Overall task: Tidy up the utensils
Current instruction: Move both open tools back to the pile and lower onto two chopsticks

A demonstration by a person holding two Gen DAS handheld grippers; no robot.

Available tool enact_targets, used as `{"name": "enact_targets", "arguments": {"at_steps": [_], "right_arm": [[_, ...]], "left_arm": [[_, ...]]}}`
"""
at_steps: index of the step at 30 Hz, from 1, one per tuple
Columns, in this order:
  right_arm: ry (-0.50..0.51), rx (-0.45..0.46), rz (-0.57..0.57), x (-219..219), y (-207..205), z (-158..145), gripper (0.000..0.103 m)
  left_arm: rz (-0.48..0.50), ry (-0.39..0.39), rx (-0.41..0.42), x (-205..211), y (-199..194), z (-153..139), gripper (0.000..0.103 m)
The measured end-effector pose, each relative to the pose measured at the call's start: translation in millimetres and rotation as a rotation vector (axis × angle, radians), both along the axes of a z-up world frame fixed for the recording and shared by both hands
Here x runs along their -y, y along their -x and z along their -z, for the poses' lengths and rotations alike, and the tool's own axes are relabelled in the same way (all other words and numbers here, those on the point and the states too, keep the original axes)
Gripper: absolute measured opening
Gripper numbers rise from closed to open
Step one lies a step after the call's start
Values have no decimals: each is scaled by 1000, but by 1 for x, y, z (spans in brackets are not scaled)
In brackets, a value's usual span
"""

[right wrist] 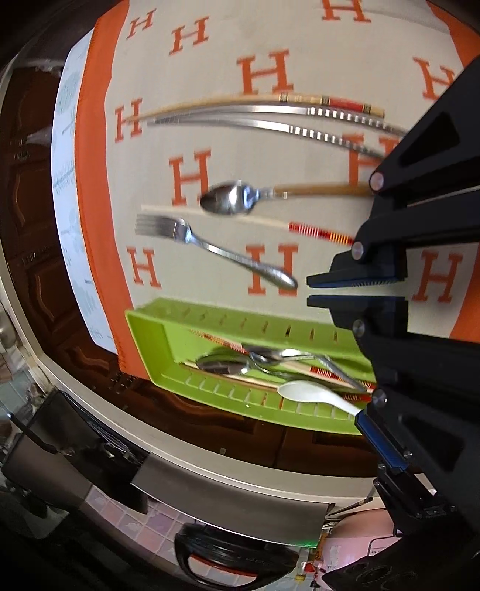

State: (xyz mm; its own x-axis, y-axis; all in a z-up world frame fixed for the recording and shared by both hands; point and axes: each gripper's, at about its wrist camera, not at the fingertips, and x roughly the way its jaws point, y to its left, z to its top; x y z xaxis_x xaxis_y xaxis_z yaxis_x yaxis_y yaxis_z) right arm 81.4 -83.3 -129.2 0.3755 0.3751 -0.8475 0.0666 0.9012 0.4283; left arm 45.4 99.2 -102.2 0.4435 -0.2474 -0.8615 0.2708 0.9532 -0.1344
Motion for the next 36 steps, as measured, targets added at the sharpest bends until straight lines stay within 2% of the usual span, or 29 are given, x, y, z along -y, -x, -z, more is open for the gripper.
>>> {"name": "enact_targets", "arguments": {"at_steps": [10,18,24,29,36], "right_arm": [[-21,38,101,80,15,-18,6],[-50,9,157,130,6,-14,6],[-74,-54,155,143,-8,9,6],[-84,-119,155,147,-25,32,6],[-26,-174,135,139,-44,49,6]], "left_arm": [[115,-32,8,66,-5,-11,5],[182,-41,-26,116,-28,-5,5],[176,-57,-79,132,-56,17,5],[144,-77,-166,133,-83,49,5],[132,-94,-218,133,-100,77,5]]}}
